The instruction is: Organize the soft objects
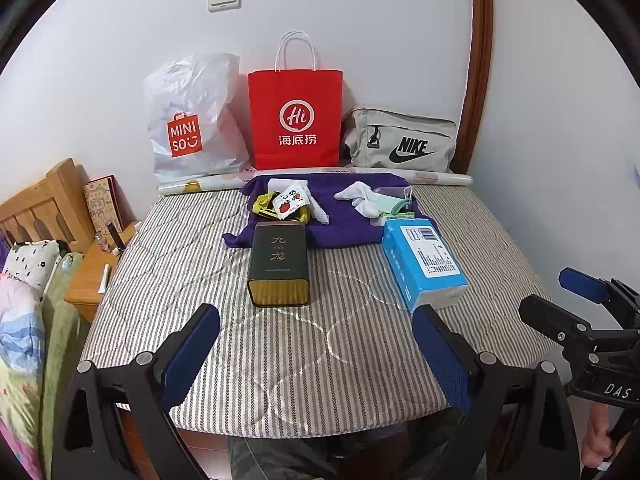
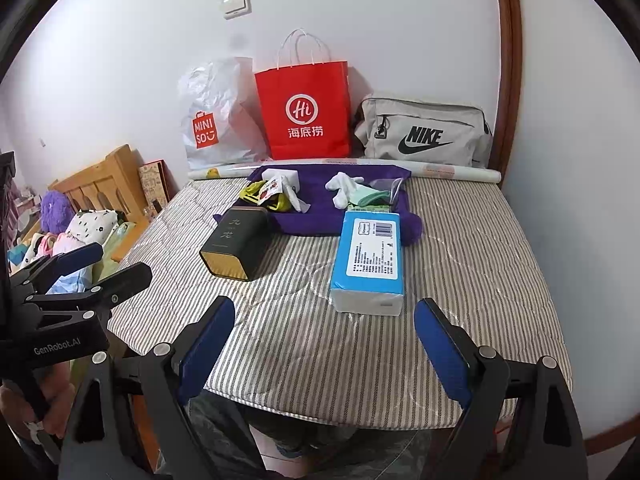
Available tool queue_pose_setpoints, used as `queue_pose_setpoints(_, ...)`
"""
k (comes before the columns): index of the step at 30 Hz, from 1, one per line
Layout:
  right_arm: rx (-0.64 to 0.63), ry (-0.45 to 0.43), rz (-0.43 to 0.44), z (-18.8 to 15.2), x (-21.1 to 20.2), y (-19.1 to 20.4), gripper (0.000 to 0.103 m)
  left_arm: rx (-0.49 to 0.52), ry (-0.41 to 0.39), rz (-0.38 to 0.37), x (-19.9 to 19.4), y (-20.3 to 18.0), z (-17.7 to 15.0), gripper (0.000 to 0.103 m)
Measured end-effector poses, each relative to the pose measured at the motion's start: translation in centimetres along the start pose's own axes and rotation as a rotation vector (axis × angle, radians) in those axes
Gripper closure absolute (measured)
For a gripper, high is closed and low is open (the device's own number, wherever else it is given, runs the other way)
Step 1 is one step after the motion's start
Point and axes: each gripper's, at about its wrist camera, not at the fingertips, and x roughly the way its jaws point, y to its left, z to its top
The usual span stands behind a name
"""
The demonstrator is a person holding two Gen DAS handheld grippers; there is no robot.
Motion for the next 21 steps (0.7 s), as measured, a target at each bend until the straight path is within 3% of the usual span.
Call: queue_pose_setpoints(21, 0.001, -0.002, 0.005, 0.14, 0.09, 0.00, 0.010, 0.013, -0.002, 0.002, 0.19, -0.06, 0.31, 0.006)
